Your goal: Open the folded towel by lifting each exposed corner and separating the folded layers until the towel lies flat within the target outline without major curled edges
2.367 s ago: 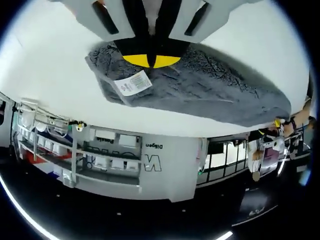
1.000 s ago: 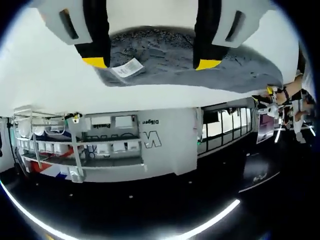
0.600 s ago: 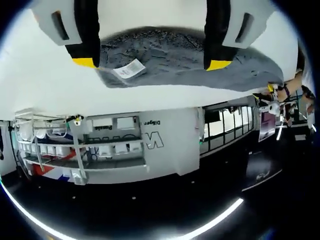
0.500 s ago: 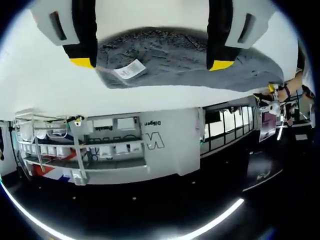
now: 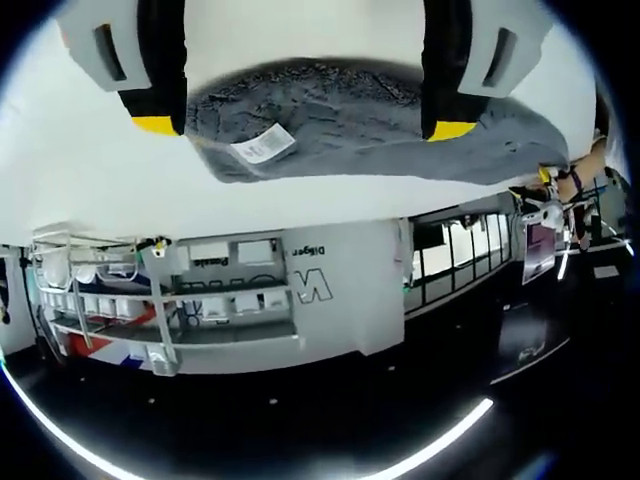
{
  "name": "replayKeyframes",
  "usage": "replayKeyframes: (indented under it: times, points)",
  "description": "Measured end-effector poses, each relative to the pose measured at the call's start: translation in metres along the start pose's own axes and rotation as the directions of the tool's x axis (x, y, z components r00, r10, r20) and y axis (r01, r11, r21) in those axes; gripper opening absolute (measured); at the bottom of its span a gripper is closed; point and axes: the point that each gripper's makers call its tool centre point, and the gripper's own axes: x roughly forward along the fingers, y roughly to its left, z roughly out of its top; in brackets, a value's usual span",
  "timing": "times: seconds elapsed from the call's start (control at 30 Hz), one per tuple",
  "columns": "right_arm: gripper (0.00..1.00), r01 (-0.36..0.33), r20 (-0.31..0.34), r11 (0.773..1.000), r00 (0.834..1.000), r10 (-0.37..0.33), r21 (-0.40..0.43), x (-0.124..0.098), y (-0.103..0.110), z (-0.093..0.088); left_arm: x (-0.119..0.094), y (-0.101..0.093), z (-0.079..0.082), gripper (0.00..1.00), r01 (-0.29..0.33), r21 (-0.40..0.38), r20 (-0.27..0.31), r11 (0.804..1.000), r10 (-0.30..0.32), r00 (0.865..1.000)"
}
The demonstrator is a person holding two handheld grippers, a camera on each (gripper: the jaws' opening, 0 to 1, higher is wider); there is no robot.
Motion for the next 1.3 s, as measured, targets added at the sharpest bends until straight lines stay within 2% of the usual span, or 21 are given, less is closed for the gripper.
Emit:
replayKeyframes:
  times: [0.5,0.6,0.7,0.77,0.97,1.13,1.3]
  points:
    - [0.99,0.023,-0.004,1.0,1.0,-0.023,0.009,0.001,-0.006,0.0,-0.001,-0.002,0.002,0.99,0.008,0.012,0.004,1.0,-0.008,1.0]
    - [0.96,0.029,-0.007,1.0,1.0,-0.029,0.005,0.002,-0.008,0.0,-0.003,-0.004,0.006,0.99,0.012,0.016,0.014,1.0,-0.012,1.0]
    - [0.92,0.082,-0.068,0.995,0.994,-0.086,-0.06,0.007,-0.015,-0.007,-0.005,-0.006,0.01,0.99,0.017,0.023,0.027,1.0,-0.017,0.999]
    - [0.91,0.086,-0.103,0.993,0.99,-0.094,-0.076,0.011,-0.017,-0.011,-0.006,-0.007,0.011,0.99,0.022,0.026,0.036,0.999,-0.023,0.999]
    - [0.87,0.087,-0.132,0.993,0.986,-0.097,-0.081,0.028,-0.02,-0.004,-0.005,-0.007,0.008,0.99,0.021,0.034,0.024,0.999,-0.022,0.999]
    - [0.77,0.109,-0.139,0.985,0.982,-0.127,-0.135,0.051,-0.023,0.016,-0.009,-0.008,0.012,0.99,0.035,0.041,0.032,0.999,-0.036,0.999]
    - [0.61,0.081,-0.227,0.952,0.962,-0.152,-0.294,0.072,-0.019,0.021,-0.015,-0.019,0.021,0.99,0.076,0.065,0.054,0.995,-0.08,0.995]
